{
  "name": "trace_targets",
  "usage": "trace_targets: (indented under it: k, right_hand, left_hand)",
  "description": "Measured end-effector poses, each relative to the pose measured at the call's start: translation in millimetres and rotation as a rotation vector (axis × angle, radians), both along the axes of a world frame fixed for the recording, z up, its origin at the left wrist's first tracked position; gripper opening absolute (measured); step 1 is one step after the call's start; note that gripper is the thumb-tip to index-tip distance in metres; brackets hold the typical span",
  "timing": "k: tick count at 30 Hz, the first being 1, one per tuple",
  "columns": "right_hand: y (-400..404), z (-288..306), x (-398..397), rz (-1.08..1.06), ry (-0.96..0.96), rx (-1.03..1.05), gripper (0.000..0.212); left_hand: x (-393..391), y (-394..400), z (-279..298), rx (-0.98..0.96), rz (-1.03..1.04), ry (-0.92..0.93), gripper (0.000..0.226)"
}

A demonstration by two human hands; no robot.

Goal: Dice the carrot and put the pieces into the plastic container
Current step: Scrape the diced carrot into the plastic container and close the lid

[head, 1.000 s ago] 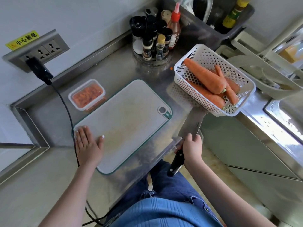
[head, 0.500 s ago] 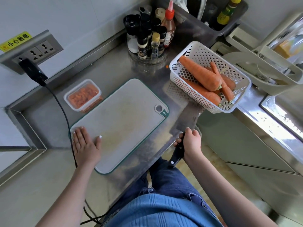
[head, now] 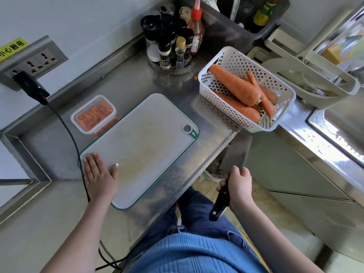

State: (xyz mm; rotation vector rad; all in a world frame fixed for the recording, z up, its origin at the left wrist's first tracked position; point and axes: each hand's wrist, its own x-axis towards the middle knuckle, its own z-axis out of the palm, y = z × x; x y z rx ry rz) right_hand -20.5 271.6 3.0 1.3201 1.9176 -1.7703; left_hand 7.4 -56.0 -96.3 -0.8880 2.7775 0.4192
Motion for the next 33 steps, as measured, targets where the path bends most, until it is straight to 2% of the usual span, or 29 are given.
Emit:
trace_targets:
  k: [6,10,16,23,25,26,29,31,33]
  right_hand:
    - [-37.0,-6.1,-8.8,0.252,0.121,0.096,0.016]
    - [-55.8,-12.1,-23.4,0.448,0.115,0.158,0.018]
    - [-44.6,-24.0,-21.8,0.430,0.106,0.216,0.019]
    - [-12.7,-27.0,2.2,0.379,0.138,0.421,0.021]
    - [-18.6,-25.6,3.8,0.507,0.208,0.509,0.018]
    - [-23.6,-26.1,3.0,0.644,0.236,0.580,0.015]
    - [-35.0,-30.6,-5.0,1.044,0.292,0.921,0.009]
    - [-36.1,-37.2,-11.3,1.159,0.354,1.109,0.023]
    - [-33.2,-44.0,-18.3,1.203,0.426,1.188,0.034]
  left_hand:
    - [2.1,-0.9,-3.0,-0.016,-0.027,-0.007,0.072]
    - [4.0,1.5,-2.7,-0.028,-0.052,-0.007,0.072]
    - [9.7,8.1,-1.7,-0.025,-0.111,-0.007,0.073]
    - [11.8,20.9,4.4,-0.032,-0.144,-0.053,0.072]
    - [10.1,30.5,5.9,-0.020,-0.152,-0.052,0.073]
    - [8.1,34.9,6.8,-0.006,-0.152,-0.052,0.073]
    - [3.4,42.5,7.9,0.025,-0.164,-0.080,0.074]
    - [2.6,41.8,9.2,0.062,-0.161,-0.073,0.074]
    - [1.6,39.7,11.6,0.105,-0.151,-0.051,0.071]
